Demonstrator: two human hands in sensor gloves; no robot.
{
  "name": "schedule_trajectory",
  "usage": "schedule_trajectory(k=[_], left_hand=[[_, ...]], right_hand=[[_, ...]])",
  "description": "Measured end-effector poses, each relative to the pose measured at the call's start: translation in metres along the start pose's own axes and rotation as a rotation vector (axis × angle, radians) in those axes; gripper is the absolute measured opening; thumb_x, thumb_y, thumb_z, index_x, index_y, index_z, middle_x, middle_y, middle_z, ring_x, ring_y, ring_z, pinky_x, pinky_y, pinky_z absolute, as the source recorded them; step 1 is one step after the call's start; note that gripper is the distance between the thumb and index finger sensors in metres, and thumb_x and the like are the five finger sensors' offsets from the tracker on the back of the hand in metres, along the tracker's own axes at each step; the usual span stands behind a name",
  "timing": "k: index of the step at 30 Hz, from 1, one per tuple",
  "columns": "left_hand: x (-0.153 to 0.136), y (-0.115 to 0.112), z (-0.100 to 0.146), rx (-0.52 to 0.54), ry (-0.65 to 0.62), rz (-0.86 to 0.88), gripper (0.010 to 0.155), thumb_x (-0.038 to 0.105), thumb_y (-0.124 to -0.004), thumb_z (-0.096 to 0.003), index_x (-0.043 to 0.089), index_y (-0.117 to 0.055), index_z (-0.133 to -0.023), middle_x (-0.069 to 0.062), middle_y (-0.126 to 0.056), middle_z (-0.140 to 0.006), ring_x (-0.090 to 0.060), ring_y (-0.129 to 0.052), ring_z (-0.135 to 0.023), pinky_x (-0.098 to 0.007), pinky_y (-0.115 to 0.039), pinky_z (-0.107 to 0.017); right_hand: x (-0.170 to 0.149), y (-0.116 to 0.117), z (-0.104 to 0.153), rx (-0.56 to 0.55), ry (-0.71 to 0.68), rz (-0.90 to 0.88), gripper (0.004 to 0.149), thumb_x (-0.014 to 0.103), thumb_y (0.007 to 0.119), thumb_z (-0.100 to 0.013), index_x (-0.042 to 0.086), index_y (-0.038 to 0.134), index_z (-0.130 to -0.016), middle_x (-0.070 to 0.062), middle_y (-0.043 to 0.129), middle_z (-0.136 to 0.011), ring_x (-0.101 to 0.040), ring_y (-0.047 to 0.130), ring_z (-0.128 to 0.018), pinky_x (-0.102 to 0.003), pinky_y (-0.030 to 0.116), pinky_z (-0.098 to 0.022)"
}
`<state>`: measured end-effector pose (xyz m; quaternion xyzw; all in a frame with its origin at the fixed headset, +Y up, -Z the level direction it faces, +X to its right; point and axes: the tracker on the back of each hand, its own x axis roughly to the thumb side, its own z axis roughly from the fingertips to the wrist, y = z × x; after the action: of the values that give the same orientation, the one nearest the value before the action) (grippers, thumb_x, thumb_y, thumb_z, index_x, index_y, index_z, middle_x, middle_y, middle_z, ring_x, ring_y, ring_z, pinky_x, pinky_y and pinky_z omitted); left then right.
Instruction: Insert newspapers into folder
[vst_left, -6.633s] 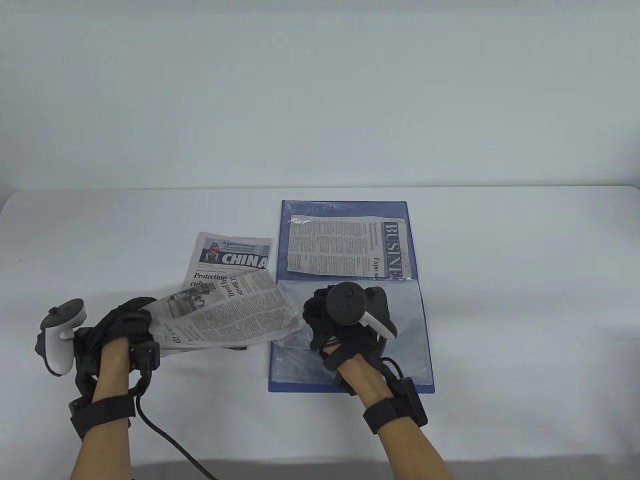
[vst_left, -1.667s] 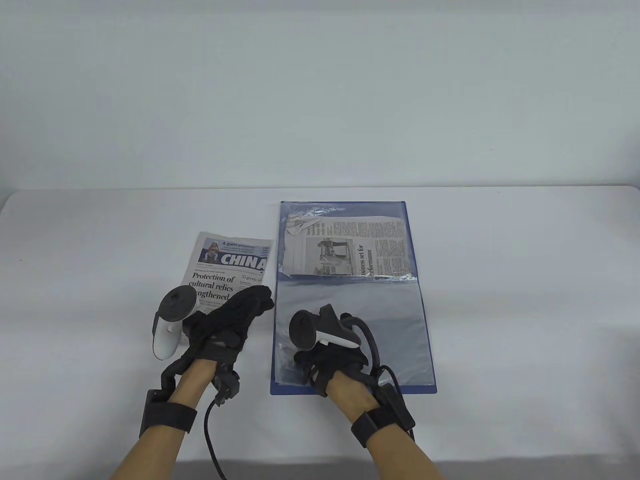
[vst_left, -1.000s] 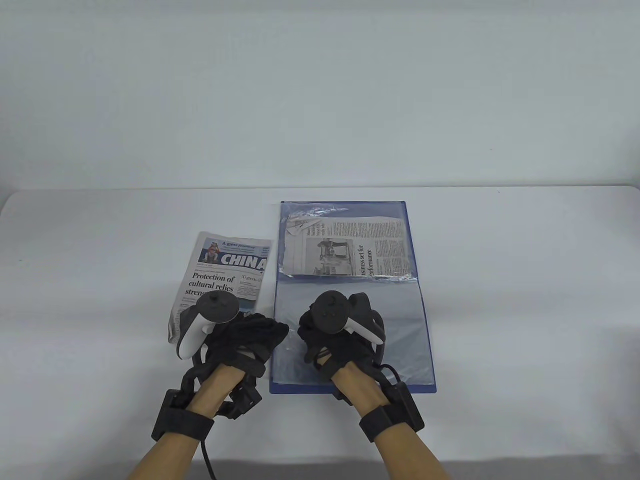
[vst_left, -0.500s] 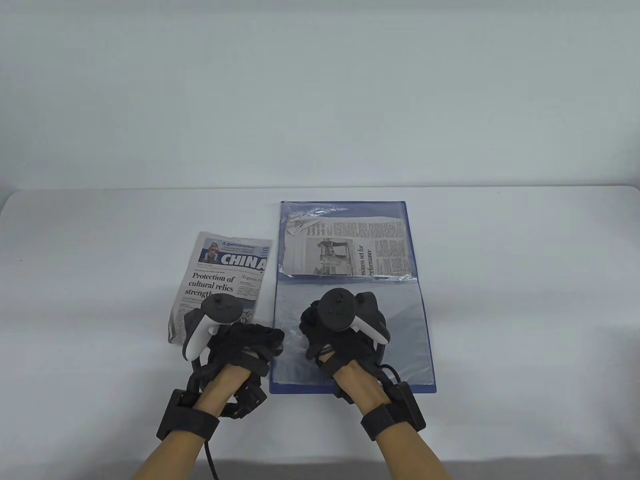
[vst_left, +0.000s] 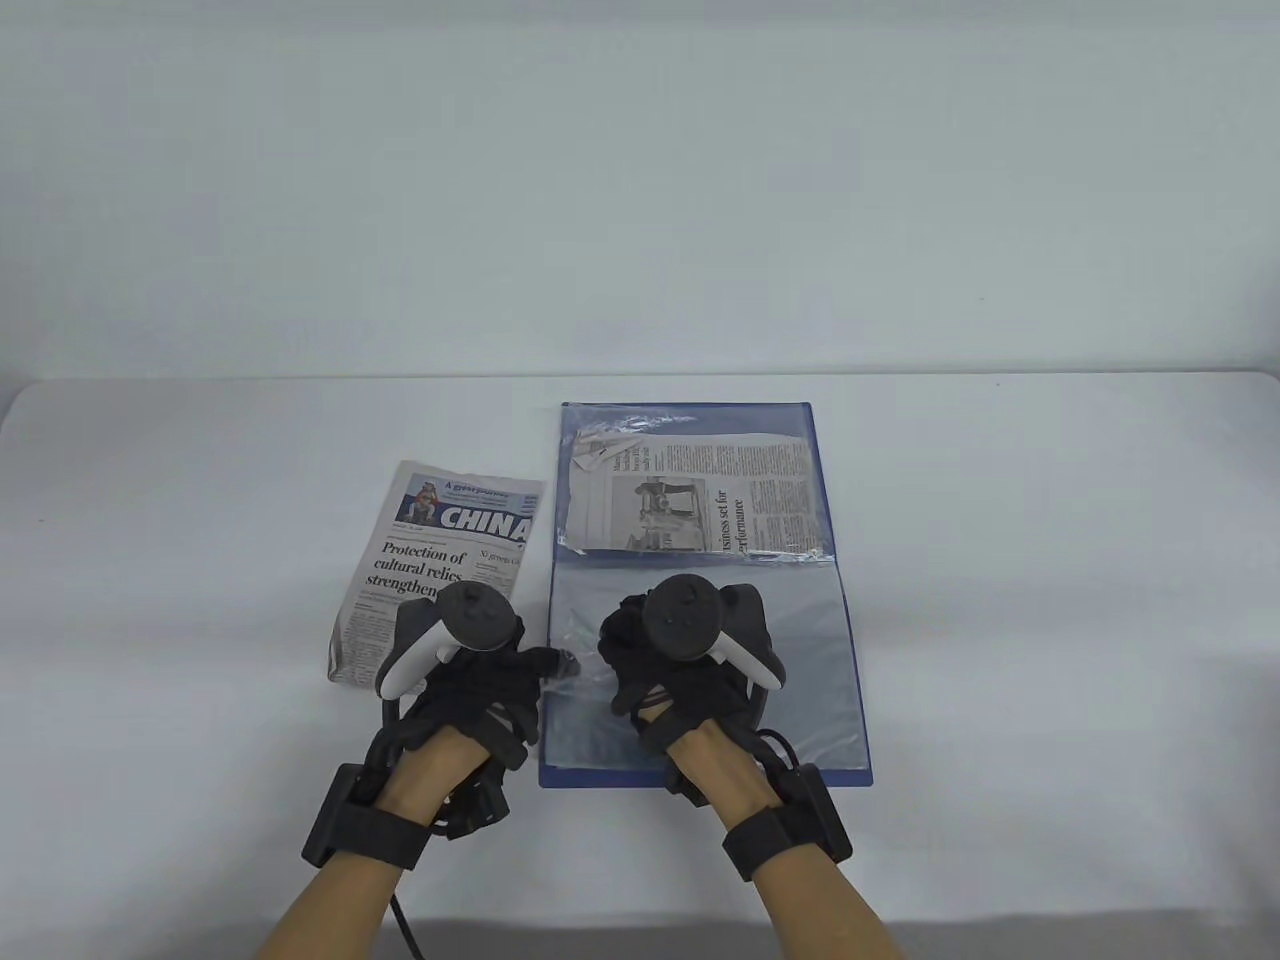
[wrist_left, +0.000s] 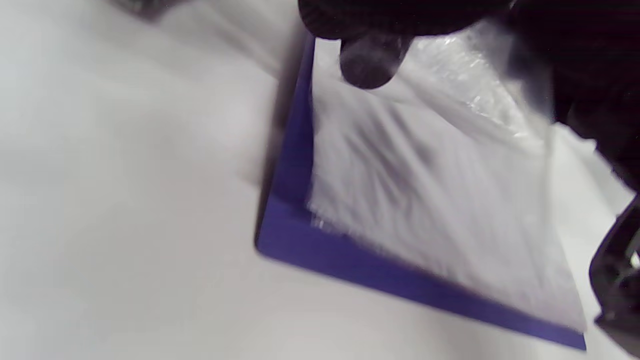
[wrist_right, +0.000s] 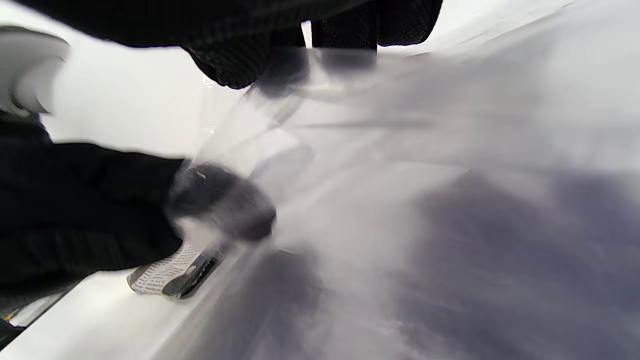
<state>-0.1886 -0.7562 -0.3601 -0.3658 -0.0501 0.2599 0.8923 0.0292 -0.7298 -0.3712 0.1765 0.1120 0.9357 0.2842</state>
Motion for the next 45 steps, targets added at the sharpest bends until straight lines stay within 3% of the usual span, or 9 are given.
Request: schedule_trajectory(k=[10,14,18,22,29,31,33,35,45], left_hand=[[-0.037,0.031,0.014,0.106,0.059,0.335,0.052,0.026,-0.057,-0.0636,0.037,-0.056,-0.115,-0.01,-0.02,-0.128,-0.04,0.006,-0.112,-0.064,-0.006,-0.082],[-0.075,0.047,0.031,0.304,0.359,0.437,0.083,0.047,-0.065,-0.0647,0.031,-0.003,-0.117,-0.012,0.002,-0.123,-0.041,0.015,-0.108,-0.064,-0.002,-0.081],[-0.12,0.048,0.031,0.219,0.63,0.458,0.112,0.067,-0.064,-0.0569,0.026,0.032,-0.098,-0.008,0.037,-0.105,-0.039,0.038,-0.094,-0.065,0.014,-0.072],[-0.139,0.04,0.021,0.19,0.687,0.502,0.107,0.064,-0.067,-0.0584,0.031,0.026,-0.099,-0.005,0.042,-0.099,-0.037,0.041,-0.092,-0.064,0.016,-0.072],[-0.142,0.051,0.029,0.389,0.62,0.607,0.046,0.045,-0.067,-0.0648,0.035,-0.045,-0.104,-0.004,0.023,-0.114,-0.034,0.027,-0.104,-0.062,0.009,-0.078],[-0.142,0.057,0.039,0.486,0.548,0.711,0.044,0.043,-0.068,-0.0656,0.04,-0.046,-0.104,-0.002,-0.001,-0.125,-0.035,0.014,-0.113,-0.062,0.0,-0.083],[-0.141,0.065,0.052,0.584,0.447,0.83,0.044,0.04,-0.067,-0.0663,0.044,-0.049,-0.106,0.005,-0.05,-0.123,-0.031,-0.033,-0.122,-0.06,-0.023,-0.092],[-0.139,0.074,0.064,0.628,0.272,0.964,0.047,0.037,-0.067,-0.0668,0.044,-0.049,-0.11,0.009,-0.072,-0.11,-0.024,-0.071,-0.106,-0.05,-0.049,-0.091],[-0.132,0.103,0.117,0.787,0.229,0.845,0.055,0.04,-0.059,-0.0656,0.052,-0.037,-0.115,0.009,-0.083,-0.096,-0.011,-0.096,-0.058,-0.036,-0.077,-0.075]], right_hand=[[-0.001,-0.001,0.0,-0.011,-0.006,-0.018,0.036,0.03,0.075,-0.06,0.012,0.07,-0.091,-0.022,0.053,-0.104,-0.048,0.046,-0.098,-0.075,0.033,-0.064],[-0.002,-0.002,0.0,-0.017,-0.007,-0.024,0.036,0.03,0.075,-0.06,0.012,0.071,-0.091,-0.022,0.054,-0.104,-0.048,0.046,-0.098,-0.075,0.033,-0.064],[-0.002,-0.002,0.0,-0.016,-0.008,-0.022,0.036,0.03,0.075,-0.06,0.012,0.071,-0.091,-0.022,0.054,-0.104,-0.048,0.046,-0.098,-0.075,0.033,-0.064],[-0.003,-0.001,0.0,-0.004,-0.004,-0.026,0.036,0.03,0.075,-0.06,0.012,0.071,-0.091,-0.022,0.053,-0.104,-0.048,0.046,-0.098,-0.075,0.033,-0.064],[-0.003,-0.002,0.0,-0.003,-0.007,-0.028,0.036,0.03,0.075,-0.06,0.011,0.071,-0.091,-0.021,0.054,-0.104,-0.047,0.047,-0.098,-0.075,0.033,-0.064],[-0.004,-0.003,0.0,-0.006,-0.007,-0.032,0.036,0.03,0.075,-0.06,0.012,0.071,-0.091,-0.021,0.054,-0.104,-0.047,0.047,-0.098,-0.075,0.033,-0.064],[-0.005,-0.005,0.0,-0.01,-0.007,-0.04,0.036,0.03,0.075,-0.06,0.011,0.071,-0.091,-0.022,0.054,-0.104,-0.047,0.048,-0.098,-0.075,0.033,-0.064],[-0.005,-0.006,0.0,-0.012,-0.005,-0.043,0.036,0.03,0.075,-0.06,0.011,0.071,-0.091,-0.021,0.054,-0.104,-0.047,0.048,-0.098,-0.075,0.033,-0.064],[-0.005,-0.006,0.0,-0.016,-0.008,-0.048,0.036,0.03,0.075,-0.06,0.011,0.071,-0.091,-0.021,0.055,-0.104,-0.047,0.049,-0.097,-0.075,0.033,-0.064]])
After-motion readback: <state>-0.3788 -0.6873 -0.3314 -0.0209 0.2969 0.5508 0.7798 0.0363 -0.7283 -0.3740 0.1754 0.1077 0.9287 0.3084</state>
